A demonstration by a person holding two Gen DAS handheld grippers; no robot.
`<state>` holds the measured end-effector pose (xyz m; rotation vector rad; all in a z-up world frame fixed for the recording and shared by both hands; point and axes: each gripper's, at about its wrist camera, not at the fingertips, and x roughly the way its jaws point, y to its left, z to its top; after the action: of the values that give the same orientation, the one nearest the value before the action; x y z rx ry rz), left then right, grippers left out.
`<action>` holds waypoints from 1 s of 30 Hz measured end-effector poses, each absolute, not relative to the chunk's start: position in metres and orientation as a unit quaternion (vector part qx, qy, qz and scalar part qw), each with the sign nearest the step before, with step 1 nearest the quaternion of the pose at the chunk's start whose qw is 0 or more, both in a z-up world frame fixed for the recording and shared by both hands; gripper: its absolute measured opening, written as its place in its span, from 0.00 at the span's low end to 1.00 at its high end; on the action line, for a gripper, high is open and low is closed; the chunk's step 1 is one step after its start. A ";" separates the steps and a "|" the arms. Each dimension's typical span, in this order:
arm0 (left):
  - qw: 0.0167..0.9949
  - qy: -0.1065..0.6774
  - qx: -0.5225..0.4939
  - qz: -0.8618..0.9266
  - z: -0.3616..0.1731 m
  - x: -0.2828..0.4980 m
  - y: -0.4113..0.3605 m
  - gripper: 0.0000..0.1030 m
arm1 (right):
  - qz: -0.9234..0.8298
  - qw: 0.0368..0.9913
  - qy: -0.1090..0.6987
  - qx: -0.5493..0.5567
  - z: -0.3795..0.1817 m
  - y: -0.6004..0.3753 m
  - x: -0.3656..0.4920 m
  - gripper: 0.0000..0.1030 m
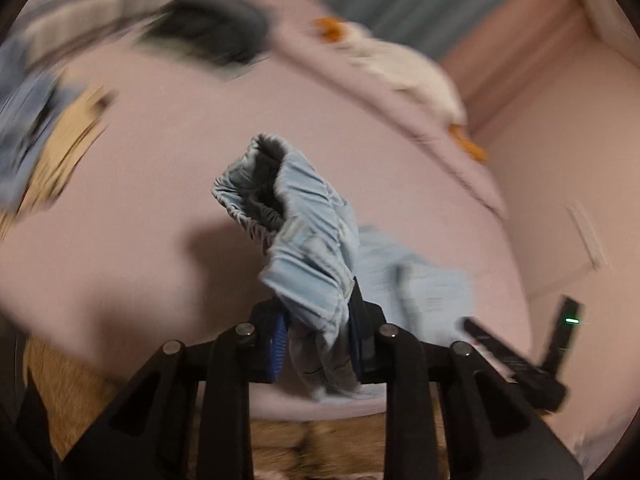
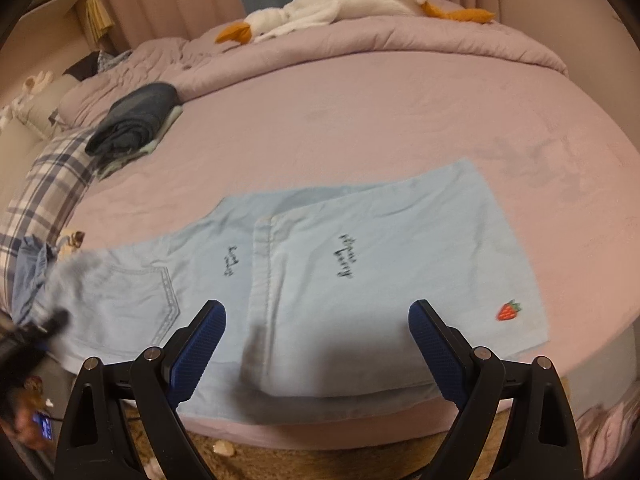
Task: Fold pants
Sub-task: 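Lift the waistband with the left tool and fold it over the legs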
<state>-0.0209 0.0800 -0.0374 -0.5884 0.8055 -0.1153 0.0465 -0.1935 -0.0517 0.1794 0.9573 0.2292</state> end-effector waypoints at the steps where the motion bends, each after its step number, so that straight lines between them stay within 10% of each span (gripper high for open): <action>1: 0.881 0.379 -0.272 -0.081 -0.024 -0.013 0.068 0.23 | 0.103 0.878 0.457 0.096 -0.051 -0.201 0.046 0.90; 21: 0.833 0.480 -0.084 -0.260 -0.048 0.110 -0.160 0.24 | -0.013 0.877 0.439 0.195 -0.068 -0.310 0.020 0.90; 30: 0.832 0.469 -0.103 -0.277 -0.038 0.097 -0.149 0.66 | -0.025 0.870 0.445 0.212 -0.072 -0.316 0.019 0.90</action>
<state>0.0965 -0.1493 -0.0383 -0.2178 0.9937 -0.5880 0.0188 -0.3161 -0.0721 0.4430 0.9306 -0.0516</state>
